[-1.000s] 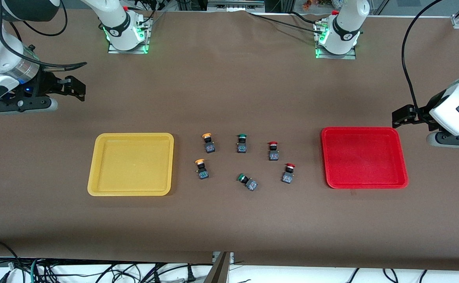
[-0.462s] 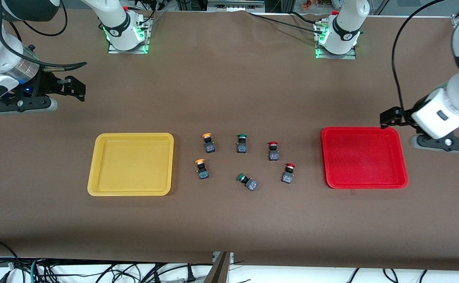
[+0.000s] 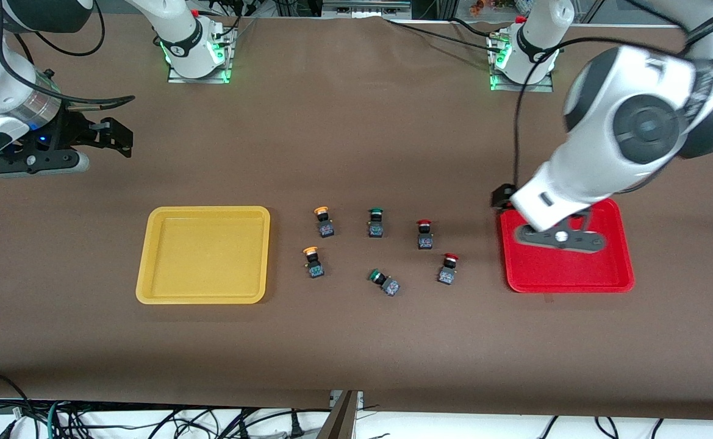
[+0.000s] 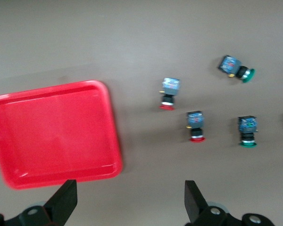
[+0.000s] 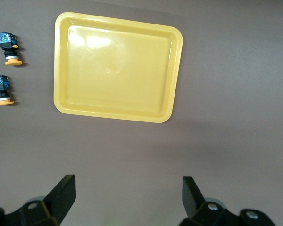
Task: Place red and yellow buttons in trays
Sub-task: 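Move the left gripper from the red tray toward the red-capped buttons, then lower the left gripper and grasp a red-capped button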
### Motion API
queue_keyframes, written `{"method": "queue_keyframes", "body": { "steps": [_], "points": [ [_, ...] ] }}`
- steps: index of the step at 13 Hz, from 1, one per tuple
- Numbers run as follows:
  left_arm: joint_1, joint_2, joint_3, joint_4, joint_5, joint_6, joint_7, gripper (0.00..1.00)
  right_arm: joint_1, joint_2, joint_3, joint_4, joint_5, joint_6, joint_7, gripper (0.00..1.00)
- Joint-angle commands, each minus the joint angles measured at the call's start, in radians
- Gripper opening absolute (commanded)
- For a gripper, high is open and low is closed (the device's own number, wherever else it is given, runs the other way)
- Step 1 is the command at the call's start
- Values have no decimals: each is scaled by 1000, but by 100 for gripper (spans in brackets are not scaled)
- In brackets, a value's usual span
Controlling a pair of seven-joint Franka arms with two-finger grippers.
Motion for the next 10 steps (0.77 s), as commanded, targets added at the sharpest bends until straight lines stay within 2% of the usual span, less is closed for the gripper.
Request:
{"method": "queue_keyframes", "body": {
  "steps": [1, 5, 8, 10],
  "points": [
    [-72, 105, 8, 20, -14, 54, -12, 100, -8, 3, 5, 15, 16, -5, 12, 100],
    [-127, 240, 8, -14, -20, 235, -115, 100, -8, 3, 5, 15, 17, -3, 12, 100],
    [-135, 312, 10, -80, -17, 401, -129, 100, -8, 3, 5, 15, 17, -2, 12, 100],
    [-136, 323, 10, -136, -11, 482, -129, 100, -8, 3, 7, 15, 17, -3, 14, 100]
  ]
}}
